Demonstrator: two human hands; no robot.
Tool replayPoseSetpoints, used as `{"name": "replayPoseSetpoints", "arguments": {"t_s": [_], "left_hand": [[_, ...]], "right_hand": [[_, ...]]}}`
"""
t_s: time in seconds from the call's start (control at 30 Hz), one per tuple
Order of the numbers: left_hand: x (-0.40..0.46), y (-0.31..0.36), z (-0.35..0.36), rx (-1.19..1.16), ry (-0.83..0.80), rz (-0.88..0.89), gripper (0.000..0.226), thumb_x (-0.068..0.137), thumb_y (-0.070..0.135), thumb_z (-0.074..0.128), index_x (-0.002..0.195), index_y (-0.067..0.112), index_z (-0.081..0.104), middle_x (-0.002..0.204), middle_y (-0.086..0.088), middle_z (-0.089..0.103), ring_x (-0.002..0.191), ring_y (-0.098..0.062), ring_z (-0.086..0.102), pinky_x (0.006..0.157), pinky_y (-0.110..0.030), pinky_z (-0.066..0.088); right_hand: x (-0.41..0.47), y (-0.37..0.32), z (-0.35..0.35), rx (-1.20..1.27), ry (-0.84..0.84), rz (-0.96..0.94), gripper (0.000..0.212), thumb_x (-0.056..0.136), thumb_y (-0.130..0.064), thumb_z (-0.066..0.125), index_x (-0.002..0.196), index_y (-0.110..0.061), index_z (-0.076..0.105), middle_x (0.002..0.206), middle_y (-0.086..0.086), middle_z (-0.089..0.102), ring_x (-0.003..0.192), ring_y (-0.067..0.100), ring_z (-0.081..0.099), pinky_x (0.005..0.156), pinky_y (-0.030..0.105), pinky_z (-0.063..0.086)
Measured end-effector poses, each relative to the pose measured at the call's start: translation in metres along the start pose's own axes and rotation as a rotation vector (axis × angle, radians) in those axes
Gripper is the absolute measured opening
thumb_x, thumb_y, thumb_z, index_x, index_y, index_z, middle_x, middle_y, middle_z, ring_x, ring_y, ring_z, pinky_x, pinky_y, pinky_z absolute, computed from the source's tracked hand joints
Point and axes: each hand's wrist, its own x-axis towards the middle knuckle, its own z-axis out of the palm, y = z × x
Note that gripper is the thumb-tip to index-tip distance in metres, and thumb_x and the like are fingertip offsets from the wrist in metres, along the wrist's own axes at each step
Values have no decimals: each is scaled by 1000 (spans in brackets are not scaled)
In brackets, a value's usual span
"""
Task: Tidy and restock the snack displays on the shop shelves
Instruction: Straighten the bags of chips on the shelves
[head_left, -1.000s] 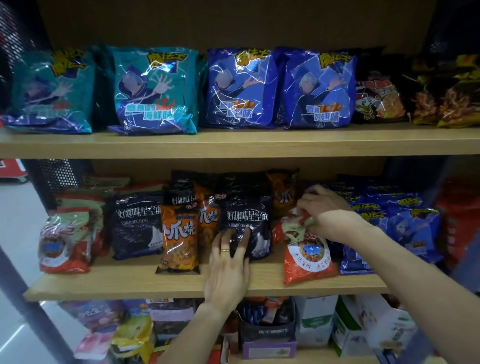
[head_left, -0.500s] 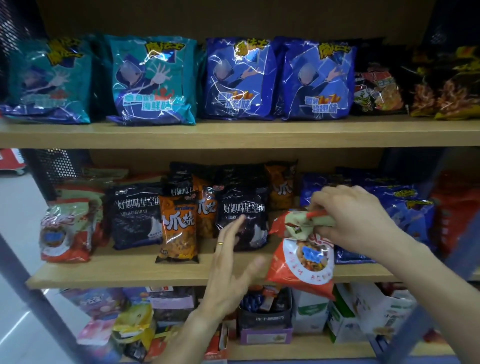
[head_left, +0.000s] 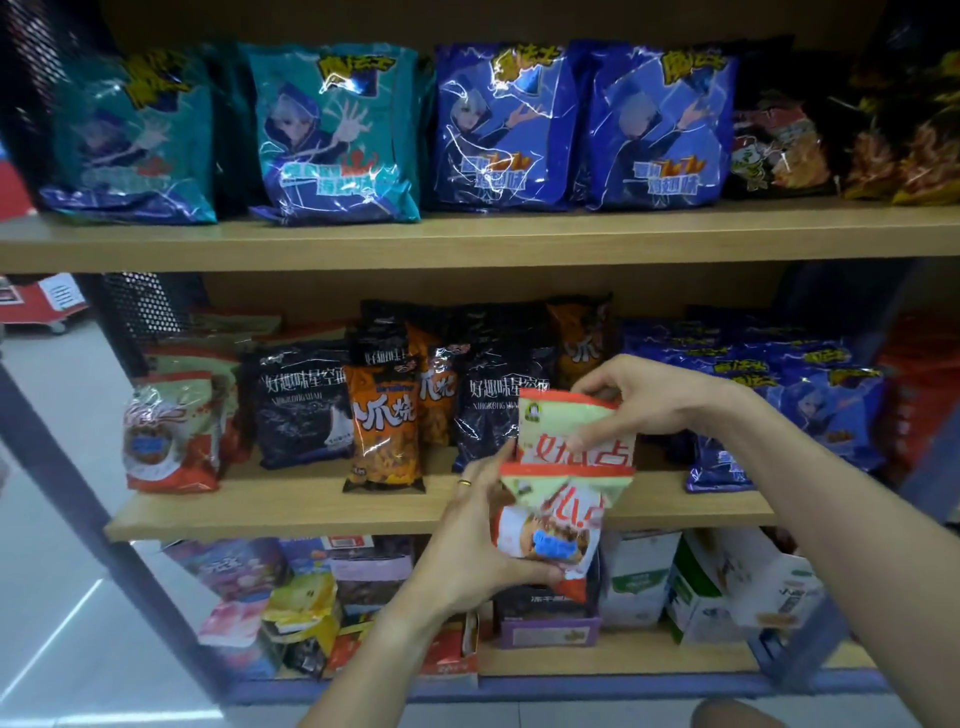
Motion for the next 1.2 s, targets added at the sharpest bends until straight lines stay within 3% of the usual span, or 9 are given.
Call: {"name": "replayPoseSetpoints", "arguments": {"t_s": [0.1, 0.27, 0.43, 0.57, 0.7, 0.8, 0.97, 1.1, 1.2], "left_hand": [[-9, -1, -5, -11, 50, -49, 85, 53, 27, 103, 120, 45, 54, 122, 13, 68, 110, -1, 68, 93, -34, 60], [-19, 1, -14, -84, 49, -110, 92, 54, 21, 103, 123, 40, 44, 114, 19, 73, 104, 0, 71, 88, -25, 59], [-20, 6, -16, -107, 60, -134, 91, 56, 36, 102, 126, 40, 45, 119, 17, 71, 106, 3, 69, 92, -22, 56], [-21, 13, -19, -115, 88, -130, 91, 53, 42, 102, 122, 43, 43, 117, 22, 70, 103, 9, 67, 83, -13, 54], [-22, 17, -27, -145, 12, -115, 110, 48, 47, 103, 134, 45, 35, 122, 22, 69, 108, 0, 69, 92, -27, 58], [-21, 14, -37, -177, -17, -131, 107, 50, 39, 104, 136, 41, 40, 121, 22, 70, 109, -4, 71, 94, -30, 58], [-30, 2, -55, -165, 91, -216, 99, 42, 42, 105, 126, 35, 52, 113, 13, 76, 100, -9, 75, 93, -40, 60], [-56, -17, -87, -221, 192, -275, 97, 49, 29, 106, 130, 25, 53, 115, 7, 77, 104, -15, 75, 94, -38, 59], [-72, -31, -110, -245, 289, -296, 82, 55, 13, 101, 123, 23, 58, 107, 10, 79, 99, -12, 76, 78, -19, 59]], "right_hand": [[4, -5, 5, 144, -24, -6, 34, 82, -35, 81, 112, -21, 74, 101, -3, 79, 95, 14, 75, 91, 36, 58], [10, -18, 28, 36, -35, -88, 34, 88, -43, 74, 113, -20, 70, 105, -6, 77, 96, 12, 74, 92, 44, 58], [2, -29, 49, -125, -49, -123, 62, 66, -72, 78, 112, -36, 58, 103, -14, 70, 90, 2, 67, 81, 28, 55], [8, -24, 60, -101, 91, -204, 46, 72, -58, 84, 103, -31, 63, 95, -12, 72, 83, 2, 68, 73, 31, 57], [10, -19, 57, 131, 80, -177, 31, 80, -39, 85, 103, -25, 71, 97, -7, 77, 88, 9, 73, 80, 36, 60], [13, -19, 64, 196, 124, -165, 32, 79, -38, 86, 102, -20, 72, 95, -4, 77, 86, 11, 74, 75, 34, 59], [25, -23, 87, 251, 249, -190, 50, 70, -54, 87, 110, -28, 70, 102, -8, 76, 91, 7, 72, 82, 38, 60], [37, -44, 110, 555, 486, -174, 45, 85, -66, 59, 109, -30, 71, 105, -12, 73, 95, 3, 69, 80, 29, 53], [65, -62, 121, 248, 700, -143, 37, 93, -55, 63, 117, -27, 66, 105, -15, 69, 93, 4, 66, 77, 23, 53]]}}
